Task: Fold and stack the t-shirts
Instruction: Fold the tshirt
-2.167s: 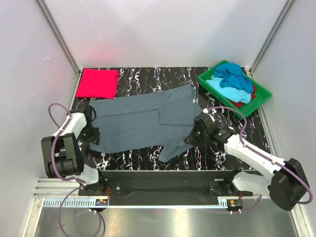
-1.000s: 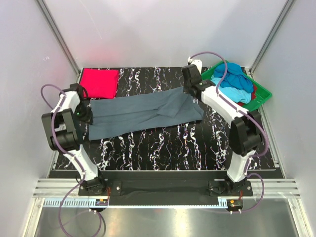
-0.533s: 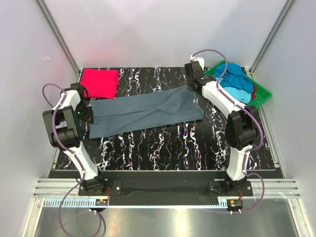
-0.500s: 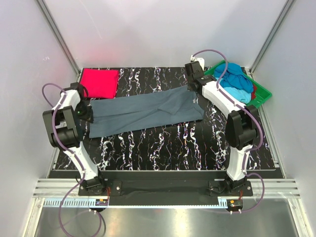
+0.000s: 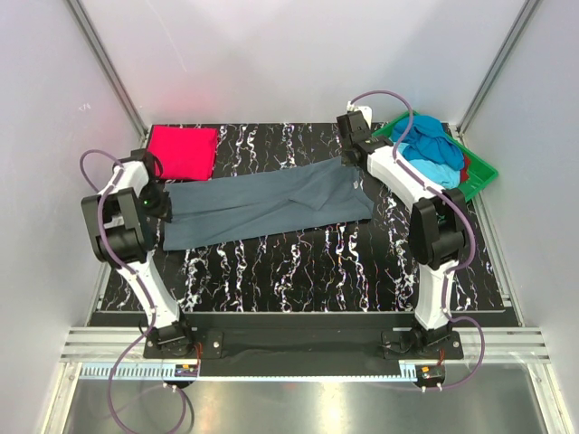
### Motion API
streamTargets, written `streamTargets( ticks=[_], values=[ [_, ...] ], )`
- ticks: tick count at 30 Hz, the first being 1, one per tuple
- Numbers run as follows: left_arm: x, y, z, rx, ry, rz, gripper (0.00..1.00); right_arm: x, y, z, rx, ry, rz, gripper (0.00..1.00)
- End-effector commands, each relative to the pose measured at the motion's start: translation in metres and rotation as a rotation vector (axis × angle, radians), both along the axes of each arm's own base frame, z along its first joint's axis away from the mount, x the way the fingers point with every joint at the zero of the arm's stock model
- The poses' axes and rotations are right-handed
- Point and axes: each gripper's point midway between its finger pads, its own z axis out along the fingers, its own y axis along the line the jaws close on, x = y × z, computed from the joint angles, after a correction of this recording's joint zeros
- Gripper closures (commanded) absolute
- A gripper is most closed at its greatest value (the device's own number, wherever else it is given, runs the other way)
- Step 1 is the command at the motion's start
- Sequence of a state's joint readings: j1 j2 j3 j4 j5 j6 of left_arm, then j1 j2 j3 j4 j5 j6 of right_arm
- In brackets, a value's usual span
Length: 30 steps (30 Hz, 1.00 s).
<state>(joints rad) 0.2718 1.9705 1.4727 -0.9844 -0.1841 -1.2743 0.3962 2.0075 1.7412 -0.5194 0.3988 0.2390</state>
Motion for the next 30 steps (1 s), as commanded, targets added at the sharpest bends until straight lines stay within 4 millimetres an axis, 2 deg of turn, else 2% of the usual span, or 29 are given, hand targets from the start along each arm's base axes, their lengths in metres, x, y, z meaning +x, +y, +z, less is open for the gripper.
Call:
streamTargets(
  ticks=[1, 9, 20, 24, 30],
  values=[
    [0.018, 0.009, 0.007, 0.043, -0.033, -0.019, 1.00, 0.014, 0.002, 0.016, 0.028, -0.054, -0.006, 1.00],
    [0.016, 0.006, -0.006, 0.039, 0.001, -0.034, 1.00, 0.019, -0.001, 0.009, 0.007, -0.055, -0.017, 1.00],
    [0.018, 0.010, -0.003, 0.067, -0.004, -0.022, 1.00, 0.025, -0.009, 0.011, -0.029, -0.071, -0.044, 1.00],
    [0.019, 0.009, -0.007, 0.061, 0.004, -0.028, 1.00, 0.031, -0.008, 0.006, -0.033, -0.066, -0.039, 1.00],
    [0.020, 0.016, 0.002, 0.107, -0.011, -0.012, 1.00, 0.038, -0.009, -0.006, -0.039, -0.049, -0.041, 1.00]
  ],
)
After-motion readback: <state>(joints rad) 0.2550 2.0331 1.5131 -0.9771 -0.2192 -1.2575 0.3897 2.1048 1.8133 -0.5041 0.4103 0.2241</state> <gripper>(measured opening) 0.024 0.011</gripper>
